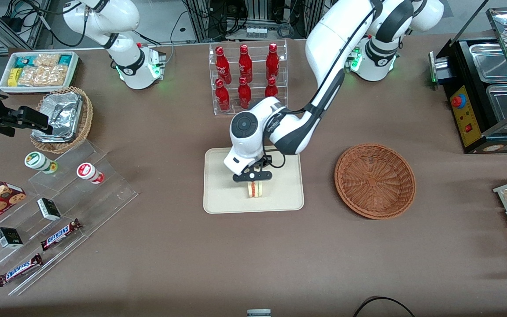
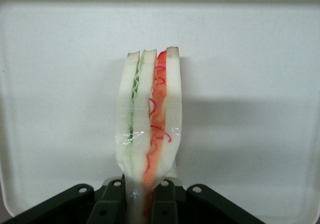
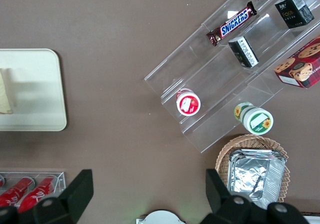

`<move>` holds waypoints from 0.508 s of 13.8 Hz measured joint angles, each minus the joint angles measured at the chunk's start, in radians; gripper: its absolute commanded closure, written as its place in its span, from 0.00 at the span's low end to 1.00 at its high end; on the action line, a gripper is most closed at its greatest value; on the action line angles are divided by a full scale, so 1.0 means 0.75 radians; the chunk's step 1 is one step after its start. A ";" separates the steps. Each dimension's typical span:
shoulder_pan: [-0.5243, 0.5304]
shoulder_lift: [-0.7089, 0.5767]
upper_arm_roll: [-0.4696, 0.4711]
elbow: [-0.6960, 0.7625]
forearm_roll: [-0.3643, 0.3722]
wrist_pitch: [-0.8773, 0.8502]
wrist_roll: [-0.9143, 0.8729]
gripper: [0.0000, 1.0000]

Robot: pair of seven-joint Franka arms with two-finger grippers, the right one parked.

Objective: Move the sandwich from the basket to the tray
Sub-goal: 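Lower the sandwich onto the tray and open the left gripper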

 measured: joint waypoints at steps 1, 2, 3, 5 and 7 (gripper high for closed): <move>-0.008 0.004 0.000 0.001 0.000 0.000 0.000 0.99; -0.013 0.007 0.000 0.001 0.000 0.001 0.000 0.84; -0.016 0.011 0.000 0.002 0.000 0.000 0.001 0.49; -0.016 0.023 0.000 0.002 0.001 0.000 0.005 0.00; -0.016 0.027 0.003 0.007 0.014 0.001 0.006 0.00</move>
